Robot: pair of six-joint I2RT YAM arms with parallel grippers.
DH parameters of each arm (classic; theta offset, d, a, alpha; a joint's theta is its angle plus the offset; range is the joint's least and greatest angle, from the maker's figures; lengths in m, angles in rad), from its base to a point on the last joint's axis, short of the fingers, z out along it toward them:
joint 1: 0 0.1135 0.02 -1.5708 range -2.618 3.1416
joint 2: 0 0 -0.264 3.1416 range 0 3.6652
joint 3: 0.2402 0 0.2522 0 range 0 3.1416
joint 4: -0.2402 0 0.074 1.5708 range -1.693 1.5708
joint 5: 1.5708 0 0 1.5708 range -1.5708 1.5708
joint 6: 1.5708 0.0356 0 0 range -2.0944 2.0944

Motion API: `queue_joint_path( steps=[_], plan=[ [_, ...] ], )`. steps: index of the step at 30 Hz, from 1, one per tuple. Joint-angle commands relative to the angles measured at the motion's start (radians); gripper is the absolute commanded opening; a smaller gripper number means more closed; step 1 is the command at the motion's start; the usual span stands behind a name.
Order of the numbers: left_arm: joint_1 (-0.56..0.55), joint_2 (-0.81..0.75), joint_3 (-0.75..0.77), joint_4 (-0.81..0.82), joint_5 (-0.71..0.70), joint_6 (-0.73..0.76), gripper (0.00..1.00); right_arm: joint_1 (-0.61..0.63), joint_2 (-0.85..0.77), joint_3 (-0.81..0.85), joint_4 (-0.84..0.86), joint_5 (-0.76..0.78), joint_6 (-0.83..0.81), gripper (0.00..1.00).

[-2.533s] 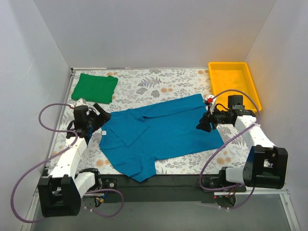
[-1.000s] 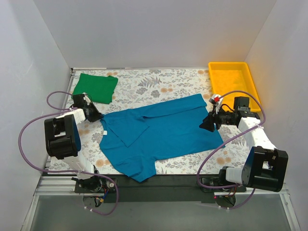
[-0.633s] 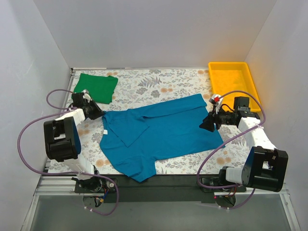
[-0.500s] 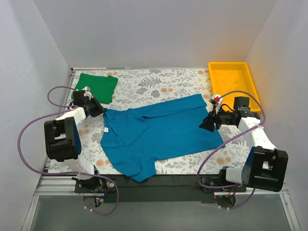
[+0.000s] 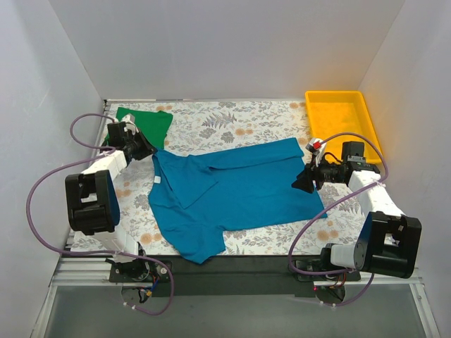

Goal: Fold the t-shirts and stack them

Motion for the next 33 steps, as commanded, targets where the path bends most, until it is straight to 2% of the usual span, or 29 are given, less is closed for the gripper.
queue_joint_path(
  steps=[1,20,22,23,24,25,27,30,32,33],
  plan=[
    [-0.003,0.013,0.052,0.022,-0.014,0.029,0.0,-0.004,0.003,0.033,0.013,-0.022,0.006,0.56],
    [-0.004,0.253,0.328,-0.071,-0.094,0.054,0.0,-0.004,0.04,0.041,0.008,-0.011,0.006,0.56],
    [-0.004,0.276,0.358,-0.091,-0.111,0.051,0.07,-0.004,0.042,0.042,0.008,-0.009,0.005,0.56],
    [-0.004,0.285,0.383,-0.12,-0.123,0.045,0.12,-0.004,0.043,0.041,0.008,-0.011,0.004,0.56],
    [-0.004,0.298,0.397,-0.14,-0.142,0.042,0.23,-0.004,0.045,0.042,0.007,-0.008,0.004,0.56],
    [-0.003,0.303,0.41,-0.181,-0.202,0.034,0.28,-0.004,0.043,0.042,0.007,-0.006,0.004,0.56],
    [-0.004,0.29,0.417,-0.208,-0.27,0.02,0.34,-0.004,0.045,0.039,0.005,-0.005,0.004,0.56],
    [0.0,0.198,0.341,-0.209,-0.414,-0.018,0.41,-0.002,0.045,0.037,0.0,-0.002,-0.006,0.56],
    [0.011,0.076,0.268,-0.17,-0.401,-0.041,0.44,-0.001,0.043,0.036,-0.016,-0.009,-0.026,0.56],
    [0.02,0.026,0.175,-0.157,-0.386,-0.073,0.46,0.013,0.045,0.037,-0.027,-0.009,-0.069,0.56]
  ],
)
